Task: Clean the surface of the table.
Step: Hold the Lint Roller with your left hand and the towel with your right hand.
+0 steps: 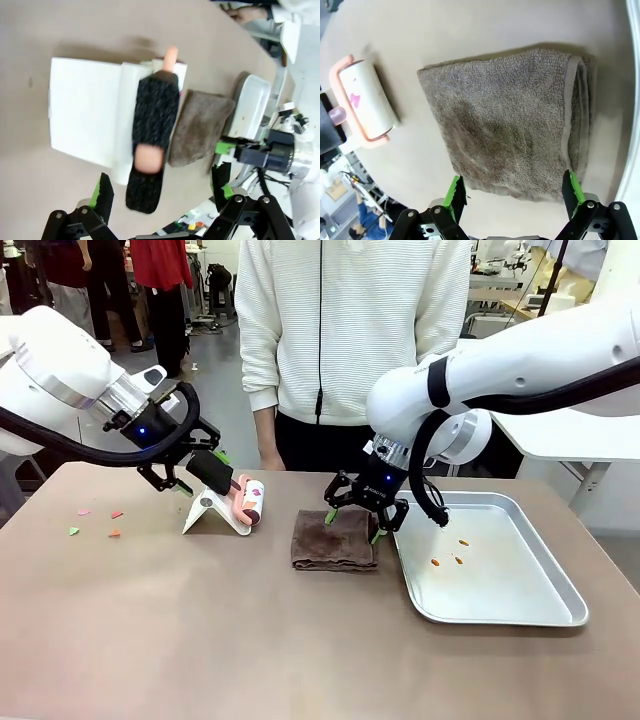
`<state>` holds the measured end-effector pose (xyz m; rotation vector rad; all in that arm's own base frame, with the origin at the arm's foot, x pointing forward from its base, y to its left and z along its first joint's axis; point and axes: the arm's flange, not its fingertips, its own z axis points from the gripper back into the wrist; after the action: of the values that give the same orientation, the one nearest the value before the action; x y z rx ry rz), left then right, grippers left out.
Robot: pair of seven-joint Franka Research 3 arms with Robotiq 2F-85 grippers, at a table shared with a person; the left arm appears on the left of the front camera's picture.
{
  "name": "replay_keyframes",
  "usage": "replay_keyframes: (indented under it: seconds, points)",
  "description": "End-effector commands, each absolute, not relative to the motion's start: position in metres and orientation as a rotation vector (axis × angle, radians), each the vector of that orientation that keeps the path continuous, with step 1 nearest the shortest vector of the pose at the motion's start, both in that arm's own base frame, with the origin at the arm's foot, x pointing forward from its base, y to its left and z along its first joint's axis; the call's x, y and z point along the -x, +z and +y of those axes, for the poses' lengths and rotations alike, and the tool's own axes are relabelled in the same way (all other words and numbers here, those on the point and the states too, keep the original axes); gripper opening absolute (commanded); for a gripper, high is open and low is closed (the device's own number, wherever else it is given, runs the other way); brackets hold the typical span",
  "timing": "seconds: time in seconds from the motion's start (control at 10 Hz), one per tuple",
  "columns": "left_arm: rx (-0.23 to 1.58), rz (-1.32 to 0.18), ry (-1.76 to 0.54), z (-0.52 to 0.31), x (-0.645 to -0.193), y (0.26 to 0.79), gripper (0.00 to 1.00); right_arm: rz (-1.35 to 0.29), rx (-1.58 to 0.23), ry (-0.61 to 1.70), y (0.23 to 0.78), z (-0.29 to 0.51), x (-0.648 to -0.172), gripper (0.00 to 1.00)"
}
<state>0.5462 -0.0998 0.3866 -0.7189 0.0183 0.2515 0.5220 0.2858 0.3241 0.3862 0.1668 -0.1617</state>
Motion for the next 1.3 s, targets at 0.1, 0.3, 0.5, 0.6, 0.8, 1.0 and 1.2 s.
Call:
replay_keyframes:
  seconds: [0.1,0.3,0.5,0.6,0.8,1.0,1.2]
  points:
    - [0.778,-0.064,0.246,-0.097,-0.56,0.376,1.0,0.197,-0.376,-0.194,0.327,0.291,-0.529,1.0]
    - [0.765,-0.116,0.211,-0.09,-0.566,0.373,1.0,0.201,-0.383,-0.192,0.326,0.292,-0.531,1.0]
    - [0.87,-0.104,0.19,-0.084,-0.569,0.373,1.0,0.21,-0.382,-0.206,0.324,0.292,-0.533,1.0]
    - [0.912,-0.078,0.182,-0.082,-0.57,0.373,1.0,0.22,-0.375,-0.221,0.323,0.293,-0.535,1.0]
    - [0.933,-0.063,0.157,-0.078,-0.57,0.373,1.0,0.217,-0.357,-0.246,0.321,0.294,-0.539,1.0]
    - [0.919,-0.07,0.147,-0.075,-0.57,0.374,1.0,0.128,-0.251,-0.289,0.324,0.301,-0.537,1.0]
    - [0.91,-0.068,0.136,-0.075,-0.57,0.371,1.0,0.035,-0.154,-0.265,0.331,0.304,-0.531,1.0]
